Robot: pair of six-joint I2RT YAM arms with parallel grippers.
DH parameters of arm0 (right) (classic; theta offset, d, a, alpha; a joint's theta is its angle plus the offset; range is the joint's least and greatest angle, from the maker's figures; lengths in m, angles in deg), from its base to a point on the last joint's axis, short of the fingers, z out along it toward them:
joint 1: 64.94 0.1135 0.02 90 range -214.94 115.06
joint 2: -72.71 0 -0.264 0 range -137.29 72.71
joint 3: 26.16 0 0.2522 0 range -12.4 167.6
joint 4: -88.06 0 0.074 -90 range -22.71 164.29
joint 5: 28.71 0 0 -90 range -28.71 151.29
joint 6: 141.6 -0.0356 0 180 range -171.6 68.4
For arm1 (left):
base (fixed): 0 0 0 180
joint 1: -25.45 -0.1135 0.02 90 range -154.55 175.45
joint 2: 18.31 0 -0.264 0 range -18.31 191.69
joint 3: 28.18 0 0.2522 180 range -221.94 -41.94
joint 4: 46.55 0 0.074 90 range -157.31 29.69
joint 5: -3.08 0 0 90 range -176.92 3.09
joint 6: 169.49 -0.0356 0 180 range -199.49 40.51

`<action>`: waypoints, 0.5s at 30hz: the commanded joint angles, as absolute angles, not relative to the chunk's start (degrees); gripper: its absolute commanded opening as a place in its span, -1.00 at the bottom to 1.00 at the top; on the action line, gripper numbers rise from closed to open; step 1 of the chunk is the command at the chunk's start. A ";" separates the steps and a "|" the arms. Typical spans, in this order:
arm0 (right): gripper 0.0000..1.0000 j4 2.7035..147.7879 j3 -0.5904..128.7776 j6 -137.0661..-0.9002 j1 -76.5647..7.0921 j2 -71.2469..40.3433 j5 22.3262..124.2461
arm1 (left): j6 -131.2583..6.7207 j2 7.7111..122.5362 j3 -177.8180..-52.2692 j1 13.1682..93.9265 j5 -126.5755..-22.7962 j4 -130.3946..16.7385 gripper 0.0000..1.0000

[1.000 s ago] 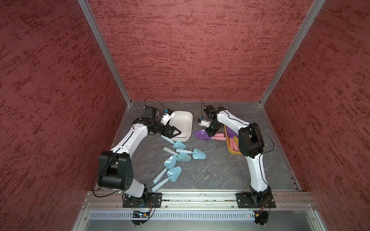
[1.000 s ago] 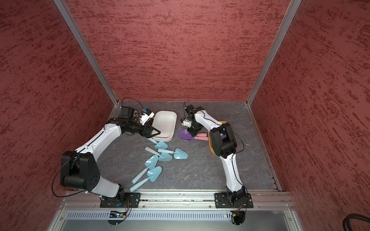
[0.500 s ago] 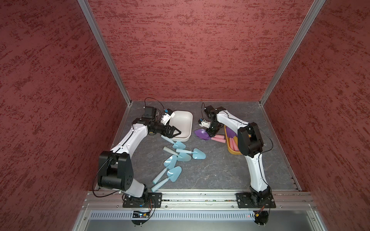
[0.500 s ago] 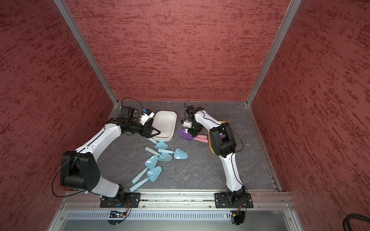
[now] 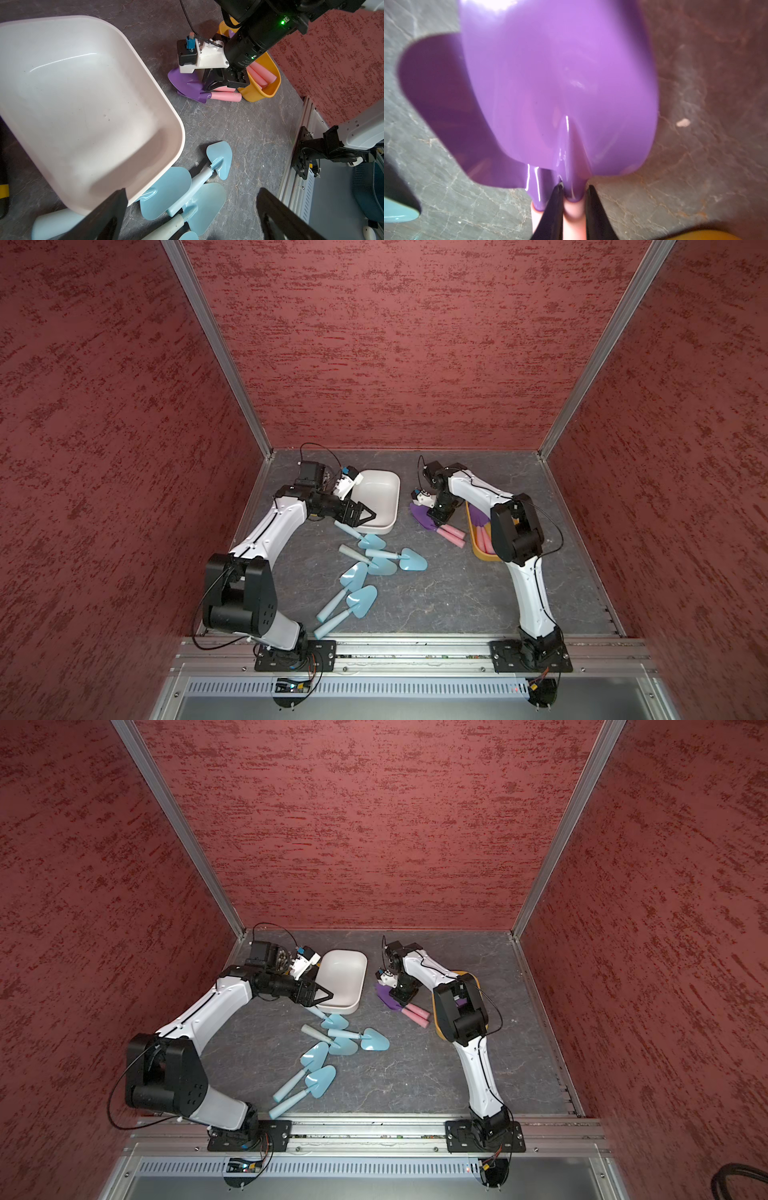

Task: Sort the small shovels by color and place them into the storage box
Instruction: Pick up the shovel from the center of the board.

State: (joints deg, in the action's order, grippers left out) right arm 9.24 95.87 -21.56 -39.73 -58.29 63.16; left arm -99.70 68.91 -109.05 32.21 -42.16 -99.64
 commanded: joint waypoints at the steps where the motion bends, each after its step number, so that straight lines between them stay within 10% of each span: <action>1: -0.94 8.53 97.04 -21.54 -40.20 -58.87 64.78 | -100.14 68.96 -108.74 31.92 -41.88 -98.81 0.99; 15: -1.00 10.29 95.16 -22.54 -40.33 -52.80 64.03 | -100.06 68.53 -108.65 31.95 -41.85 -98.59 0.99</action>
